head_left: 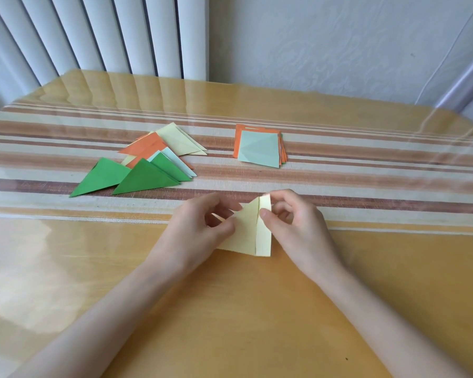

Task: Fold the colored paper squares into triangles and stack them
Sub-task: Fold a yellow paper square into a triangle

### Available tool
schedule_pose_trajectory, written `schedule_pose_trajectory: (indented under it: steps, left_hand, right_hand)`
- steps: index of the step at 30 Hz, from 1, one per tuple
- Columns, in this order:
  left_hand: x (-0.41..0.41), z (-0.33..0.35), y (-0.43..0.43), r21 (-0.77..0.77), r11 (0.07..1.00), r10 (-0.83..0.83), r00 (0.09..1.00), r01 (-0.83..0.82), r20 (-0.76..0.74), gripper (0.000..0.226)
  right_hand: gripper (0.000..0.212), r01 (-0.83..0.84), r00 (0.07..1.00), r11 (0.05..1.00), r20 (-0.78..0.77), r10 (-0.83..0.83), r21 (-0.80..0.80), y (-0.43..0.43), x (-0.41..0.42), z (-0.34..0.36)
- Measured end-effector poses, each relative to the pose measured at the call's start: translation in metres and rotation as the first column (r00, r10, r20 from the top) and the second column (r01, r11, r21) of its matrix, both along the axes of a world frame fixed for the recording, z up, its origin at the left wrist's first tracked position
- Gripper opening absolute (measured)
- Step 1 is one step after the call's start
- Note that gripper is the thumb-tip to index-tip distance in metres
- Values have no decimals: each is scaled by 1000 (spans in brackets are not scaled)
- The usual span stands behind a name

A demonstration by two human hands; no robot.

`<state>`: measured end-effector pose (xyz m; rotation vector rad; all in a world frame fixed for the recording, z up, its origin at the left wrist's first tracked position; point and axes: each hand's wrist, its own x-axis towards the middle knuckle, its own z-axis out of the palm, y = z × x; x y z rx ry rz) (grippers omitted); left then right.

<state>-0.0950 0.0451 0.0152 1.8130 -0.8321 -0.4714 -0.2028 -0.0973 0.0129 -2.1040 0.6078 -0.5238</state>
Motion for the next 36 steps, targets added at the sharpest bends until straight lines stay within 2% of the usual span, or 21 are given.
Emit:
schedule_pose_trajectory:
  steps: [3,6,8,11,13,16,19,23,27,31,36]
  left_hand:
    - [0,-1,1,93,996,-18,986,3,165,12]
    - [-4,-3,2,182,982,-24,918,-53,396,9]
    - [-5,-6,1,204,976,-41,847,-80,531,8]
    - [-1,-11,-1,220,974,-101,778,-49,621,20]
    - [-1,-14,-2,254,967,-157,744,-18,650,36]
    - [-2,-15,-4,301,953,-187,712,-35,676,45]
    - [-2,-15,-5,294,955,-186,702,-35,688,44]
    - [-1,-17,-5,270,962,-170,696,-35,697,41]
    - [0,-18,-6,272,961,-168,694,-42,700,41]
    - [1,-18,-6,300,952,-182,684,-57,706,43]
    - [1,-19,-9,319,944,-190,643,-89,742,47]
  right_hand:
    - [18,36,997,987,-65,-47,-159,-5,1,-4]
    - [19,41,986,957,-142,-85,-286,-7,1,-8]
    - [18,54,981,944,-161,-112,-326,-7,0,-8]
    - [15,43,983,952,-158,-94,-303,-6,1,-7]
    - [13,34,984,960,-158,-80,-278,-6,3,-8]
    - [7,22,992,968,-116,-53,-249,-8,6,-10]
    - [3,-9,996,965,-88,-15,-262,-9,7,-12]
    - [2,-57,998,907,-9,59,-417,-11,7,-15]
    - [12,-114,992,857,-19,121,-502,-17,5,-12]
    - [15,-185,981,830,-54,184,-527,-24,6,-12]
    - [21,-186,978,821,-24,207,-540,-26,5,-17]
